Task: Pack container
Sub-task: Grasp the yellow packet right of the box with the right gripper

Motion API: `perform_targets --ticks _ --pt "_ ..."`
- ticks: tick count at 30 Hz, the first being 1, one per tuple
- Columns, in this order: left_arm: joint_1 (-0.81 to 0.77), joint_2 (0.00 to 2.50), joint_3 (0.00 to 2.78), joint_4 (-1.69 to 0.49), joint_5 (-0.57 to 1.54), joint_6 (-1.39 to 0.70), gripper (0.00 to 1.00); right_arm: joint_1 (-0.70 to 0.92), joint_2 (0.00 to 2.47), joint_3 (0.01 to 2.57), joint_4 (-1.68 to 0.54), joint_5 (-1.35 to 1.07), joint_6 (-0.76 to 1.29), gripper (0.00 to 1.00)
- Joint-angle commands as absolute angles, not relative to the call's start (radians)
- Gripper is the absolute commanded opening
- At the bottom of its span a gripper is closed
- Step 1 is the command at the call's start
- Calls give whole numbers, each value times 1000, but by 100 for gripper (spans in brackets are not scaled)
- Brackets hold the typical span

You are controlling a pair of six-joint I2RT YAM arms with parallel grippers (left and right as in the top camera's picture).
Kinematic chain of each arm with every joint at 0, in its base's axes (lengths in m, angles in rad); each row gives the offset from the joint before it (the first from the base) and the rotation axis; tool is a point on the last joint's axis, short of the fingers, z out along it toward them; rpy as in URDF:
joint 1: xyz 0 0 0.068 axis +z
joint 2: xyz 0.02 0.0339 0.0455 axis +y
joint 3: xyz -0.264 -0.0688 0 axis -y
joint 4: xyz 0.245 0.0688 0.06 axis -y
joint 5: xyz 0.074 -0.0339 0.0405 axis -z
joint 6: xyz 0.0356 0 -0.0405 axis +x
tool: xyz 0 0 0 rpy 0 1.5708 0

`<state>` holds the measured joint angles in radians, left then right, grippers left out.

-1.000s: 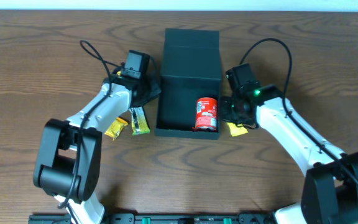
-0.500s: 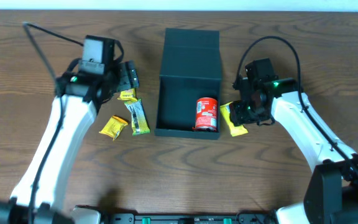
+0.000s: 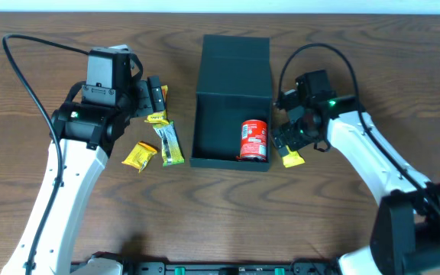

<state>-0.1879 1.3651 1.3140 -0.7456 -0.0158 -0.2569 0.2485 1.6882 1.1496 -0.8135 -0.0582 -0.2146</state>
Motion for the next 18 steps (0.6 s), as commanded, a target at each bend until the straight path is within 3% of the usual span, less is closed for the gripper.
perform_targets --ticks 1,8,14,18 --pt "-190 1359 1327 -755 -38 -239 95 257 1725 1153 -812 -15 -270 99" --pt "-190 1359 1327 -755 -60 -239 95 257 1824 1152 -792 -15 -265 95" --pt "-190 1359 1327 -755 -60 -239 95 257 1903 1152 -757 -17 -232 87" --pt "-190 1359 1327 -755 -60 -239 95 257 1917 1152 -752 -18 -217 76"
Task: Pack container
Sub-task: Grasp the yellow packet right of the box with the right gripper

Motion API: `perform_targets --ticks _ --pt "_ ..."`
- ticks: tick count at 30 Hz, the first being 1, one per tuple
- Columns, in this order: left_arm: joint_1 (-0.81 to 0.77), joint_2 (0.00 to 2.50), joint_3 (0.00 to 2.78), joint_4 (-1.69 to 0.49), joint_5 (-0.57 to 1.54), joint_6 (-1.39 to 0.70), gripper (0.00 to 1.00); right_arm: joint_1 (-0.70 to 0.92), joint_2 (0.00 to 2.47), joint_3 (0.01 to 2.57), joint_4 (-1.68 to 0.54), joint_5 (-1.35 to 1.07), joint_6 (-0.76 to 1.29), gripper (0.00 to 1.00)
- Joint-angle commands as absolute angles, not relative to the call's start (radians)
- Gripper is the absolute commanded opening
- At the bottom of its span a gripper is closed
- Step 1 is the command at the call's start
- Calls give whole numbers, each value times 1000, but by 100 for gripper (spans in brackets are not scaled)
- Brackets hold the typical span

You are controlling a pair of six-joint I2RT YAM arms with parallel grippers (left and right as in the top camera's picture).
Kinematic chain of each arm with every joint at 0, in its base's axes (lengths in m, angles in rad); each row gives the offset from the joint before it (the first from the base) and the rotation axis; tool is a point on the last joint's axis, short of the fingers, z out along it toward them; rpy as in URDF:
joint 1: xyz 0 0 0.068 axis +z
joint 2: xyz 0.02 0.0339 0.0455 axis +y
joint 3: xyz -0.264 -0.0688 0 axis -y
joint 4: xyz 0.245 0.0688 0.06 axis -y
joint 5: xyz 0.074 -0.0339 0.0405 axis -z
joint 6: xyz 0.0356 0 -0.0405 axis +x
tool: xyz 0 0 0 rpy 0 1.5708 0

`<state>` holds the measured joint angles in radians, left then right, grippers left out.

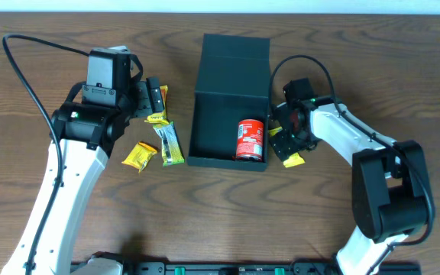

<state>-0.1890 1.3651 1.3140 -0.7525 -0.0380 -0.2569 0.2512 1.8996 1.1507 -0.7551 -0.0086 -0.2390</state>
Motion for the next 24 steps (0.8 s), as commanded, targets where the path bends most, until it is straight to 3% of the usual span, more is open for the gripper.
perform_targets --ticks 1,13,24 --pt "-190 1359 1327 -755 -60 -239 96 257 1917 1152 -749 -19 -209 74" --pt "-190 1359 1327 -756 -59 -240 95 257 1917 1152 -740 -19 -157 50" --pt "-190 1359 1327 -756 -59 -247 96 256 1916 1162 -733 -19 -115 42"
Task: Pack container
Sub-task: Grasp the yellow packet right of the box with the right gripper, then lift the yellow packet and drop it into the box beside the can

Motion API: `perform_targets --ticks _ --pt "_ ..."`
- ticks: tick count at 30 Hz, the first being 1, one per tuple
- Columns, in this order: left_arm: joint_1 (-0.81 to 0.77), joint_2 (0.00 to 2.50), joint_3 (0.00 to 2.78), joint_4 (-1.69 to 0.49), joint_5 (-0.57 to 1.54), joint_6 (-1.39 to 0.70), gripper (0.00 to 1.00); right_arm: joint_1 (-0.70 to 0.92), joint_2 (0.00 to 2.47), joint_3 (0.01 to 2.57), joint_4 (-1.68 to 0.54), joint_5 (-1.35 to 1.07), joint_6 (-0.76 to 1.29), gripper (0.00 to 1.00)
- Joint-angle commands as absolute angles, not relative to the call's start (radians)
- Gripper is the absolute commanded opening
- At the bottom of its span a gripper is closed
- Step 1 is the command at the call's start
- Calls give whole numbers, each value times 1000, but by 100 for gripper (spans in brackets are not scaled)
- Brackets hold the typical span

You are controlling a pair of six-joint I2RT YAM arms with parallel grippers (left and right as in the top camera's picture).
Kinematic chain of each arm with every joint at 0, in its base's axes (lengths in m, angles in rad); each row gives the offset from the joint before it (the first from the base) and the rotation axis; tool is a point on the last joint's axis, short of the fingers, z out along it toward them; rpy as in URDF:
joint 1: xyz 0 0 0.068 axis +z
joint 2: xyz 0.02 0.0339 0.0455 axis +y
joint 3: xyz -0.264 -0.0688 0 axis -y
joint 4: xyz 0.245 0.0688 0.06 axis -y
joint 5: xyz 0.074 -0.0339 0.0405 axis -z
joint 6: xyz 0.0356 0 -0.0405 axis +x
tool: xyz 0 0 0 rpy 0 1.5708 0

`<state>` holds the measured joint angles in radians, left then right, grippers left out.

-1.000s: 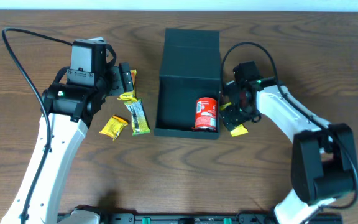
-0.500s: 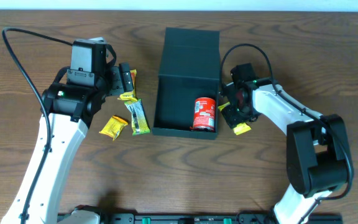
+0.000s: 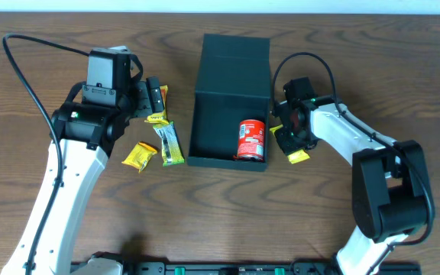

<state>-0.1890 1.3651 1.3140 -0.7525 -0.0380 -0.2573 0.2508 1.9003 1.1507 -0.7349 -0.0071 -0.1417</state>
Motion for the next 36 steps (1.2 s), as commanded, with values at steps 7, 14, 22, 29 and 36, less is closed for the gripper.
perform_targets --ticks 7,14,22,29,36 --pt "-190 1359 1327 -756 -55 -251 95 256 1915 1211 -759 -15 -116 39" --pt "-190 1359 1327 -756 -55 -251 95 256 1915 1347 -871 -15 -116 36" --pt "-190 1359 1327 -759 -56 -250 95 256 1915 1484 -978 -15 -81 33" --pt "-190 1359 1327 -759 -56 -250 95 257 1915 1589 -1057 -19 -28 31" --pt "-190 1359 1327 -759 -56 -250 96 273 1913 1632 -1104 -59 67 29"
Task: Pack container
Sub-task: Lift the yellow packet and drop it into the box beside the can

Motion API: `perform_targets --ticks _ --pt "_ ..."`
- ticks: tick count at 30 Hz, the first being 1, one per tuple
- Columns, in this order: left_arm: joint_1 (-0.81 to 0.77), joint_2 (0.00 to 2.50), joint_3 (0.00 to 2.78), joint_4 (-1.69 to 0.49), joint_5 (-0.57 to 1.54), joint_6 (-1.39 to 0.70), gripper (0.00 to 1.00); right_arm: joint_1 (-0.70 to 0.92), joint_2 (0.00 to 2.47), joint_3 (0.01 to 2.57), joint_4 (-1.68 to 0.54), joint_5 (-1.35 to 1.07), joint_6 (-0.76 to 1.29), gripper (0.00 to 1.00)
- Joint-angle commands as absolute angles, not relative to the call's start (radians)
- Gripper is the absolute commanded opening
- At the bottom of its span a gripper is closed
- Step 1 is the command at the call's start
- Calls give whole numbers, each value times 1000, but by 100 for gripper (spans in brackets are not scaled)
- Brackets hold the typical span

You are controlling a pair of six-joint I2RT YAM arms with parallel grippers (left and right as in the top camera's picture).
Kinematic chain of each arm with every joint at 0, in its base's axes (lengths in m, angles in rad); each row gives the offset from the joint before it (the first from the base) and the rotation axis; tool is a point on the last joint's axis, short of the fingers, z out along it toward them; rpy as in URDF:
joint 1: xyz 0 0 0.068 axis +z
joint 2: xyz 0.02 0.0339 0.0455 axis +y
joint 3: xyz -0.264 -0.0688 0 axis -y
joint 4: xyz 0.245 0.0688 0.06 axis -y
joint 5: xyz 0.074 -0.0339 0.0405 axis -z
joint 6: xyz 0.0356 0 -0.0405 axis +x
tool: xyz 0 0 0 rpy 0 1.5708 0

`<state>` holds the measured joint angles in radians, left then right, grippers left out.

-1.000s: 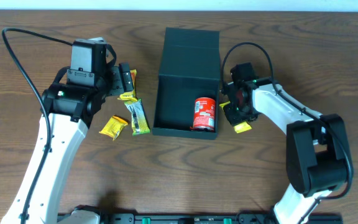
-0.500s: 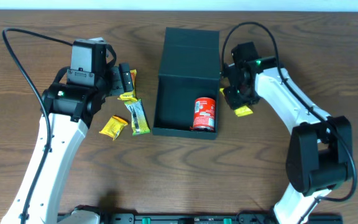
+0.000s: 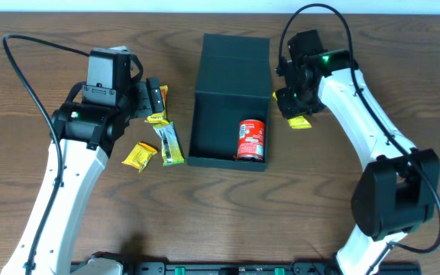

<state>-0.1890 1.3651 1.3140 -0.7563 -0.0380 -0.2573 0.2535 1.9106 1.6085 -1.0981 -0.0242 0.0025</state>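
The black container (image 3: 231, 84) stands open in the middle of the table, its lid folded back. A red can (image 3: 252, 140) lies inside near the front wall. My right gripper (image 3: 290, 109) is beside the container's right wall, shut on a small yellow packet (image 3: 299, 122) that sticks out beneath the fingers. Left of the container, my left gripper (image 3: 157, 98) hovers over another yellow packet (image 3: 156, 118). How far apart its jaws are does not show. A yellow-green snack bar (image 3: 170, 143) and a yellow wrapped snack (image 3: 139, 156) lie in front of it.
The wooden table (image 3: 220, 221) runs bare along the front. The right arm's cable loops above the container's right rear corner. Both arm bases stand at the front edge.
My right gripper has moved from beside the container's front right corner toward the back, along its right wall. The yellow packet went with it. The left arm is unchanged.
My right gripper first stood to the right of the container's front corner, over a yellow packet on the table. It then pressed closer to the wall at that packet. Now gripper and packet are further back beside the container. The left arm stayed still throughout.
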Motion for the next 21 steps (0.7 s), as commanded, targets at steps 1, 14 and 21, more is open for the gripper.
perform_targets --ticks 1,14,21 --pt "-190 1359 1327 -759 -57 -250 95 281 1911 1633 -1104 -82 84 29" --pt "-190 1359 1327 -759 -63 -246 95 457 1909 1635 -1081 -165 291 31" --pt "-190 1359 1327 -767 -63 -230 95 556 1909 1635 -1019 -165 440 32"
